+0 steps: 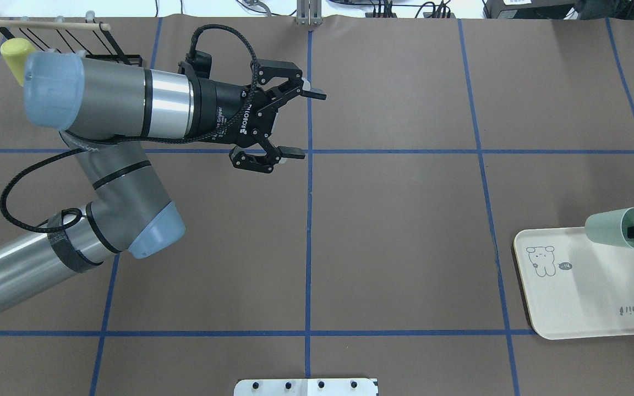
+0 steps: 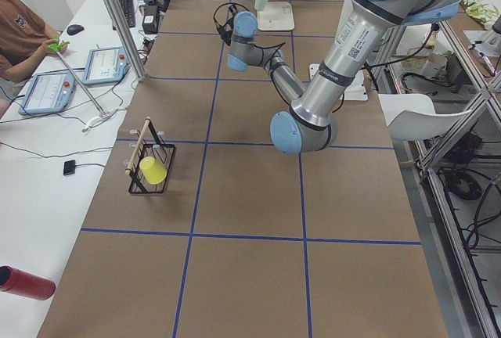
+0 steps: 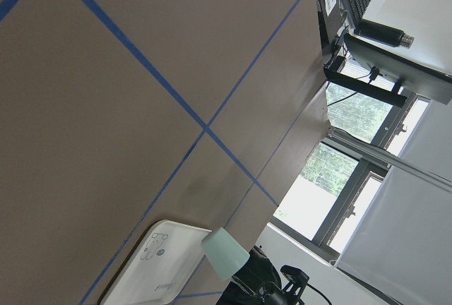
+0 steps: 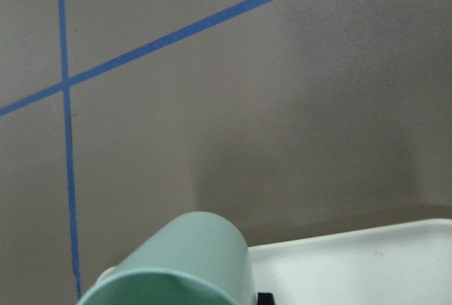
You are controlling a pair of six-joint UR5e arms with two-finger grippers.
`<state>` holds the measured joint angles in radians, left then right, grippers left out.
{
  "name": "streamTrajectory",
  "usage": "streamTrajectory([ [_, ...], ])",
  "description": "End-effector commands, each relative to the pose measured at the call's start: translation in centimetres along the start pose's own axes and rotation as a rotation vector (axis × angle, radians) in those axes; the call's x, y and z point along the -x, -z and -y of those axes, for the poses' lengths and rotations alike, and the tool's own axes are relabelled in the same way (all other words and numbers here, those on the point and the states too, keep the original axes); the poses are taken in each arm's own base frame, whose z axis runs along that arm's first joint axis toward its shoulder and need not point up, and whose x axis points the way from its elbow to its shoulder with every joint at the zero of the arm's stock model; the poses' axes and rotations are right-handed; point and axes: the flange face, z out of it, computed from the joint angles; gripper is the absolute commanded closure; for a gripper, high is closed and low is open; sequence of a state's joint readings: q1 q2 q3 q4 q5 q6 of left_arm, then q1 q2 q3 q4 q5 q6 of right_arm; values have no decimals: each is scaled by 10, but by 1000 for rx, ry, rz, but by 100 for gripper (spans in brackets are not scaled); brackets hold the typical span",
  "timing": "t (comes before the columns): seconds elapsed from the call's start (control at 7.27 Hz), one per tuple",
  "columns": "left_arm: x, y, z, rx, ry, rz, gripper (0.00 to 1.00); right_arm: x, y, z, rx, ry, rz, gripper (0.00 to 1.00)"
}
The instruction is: Left arm grabs green cup and hands to right arm on tray
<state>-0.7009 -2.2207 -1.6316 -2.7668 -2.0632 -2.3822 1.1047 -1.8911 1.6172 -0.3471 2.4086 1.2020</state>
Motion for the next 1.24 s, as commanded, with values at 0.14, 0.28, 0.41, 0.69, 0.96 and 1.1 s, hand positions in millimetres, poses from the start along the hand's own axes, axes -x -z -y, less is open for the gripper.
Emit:
streamTrajectory([
  [0.14,-1,1,-3,-7,6,8,0,18,-1,-27,121,-50,-65,100],
  [0.28,-1,2,-2,-9,7,8,0,17,-15,-32,166,-74,-107,100],
  [0.41,-1,2,-2,-10,7,7,0,15,-19,-34,179,-84,-123,100],
  [0.69,-1,1,-3,-10,6,5,0,10,-28,-34,169,-102,-176,100],
  [0.96,-2,1,-3,-10,6,5,0,9,-29,-34,170,-110,-186,100],
  [1.1,-2,1,-3,-10,8,5,0,8,-29,-34,170,-112,-189,100],
])
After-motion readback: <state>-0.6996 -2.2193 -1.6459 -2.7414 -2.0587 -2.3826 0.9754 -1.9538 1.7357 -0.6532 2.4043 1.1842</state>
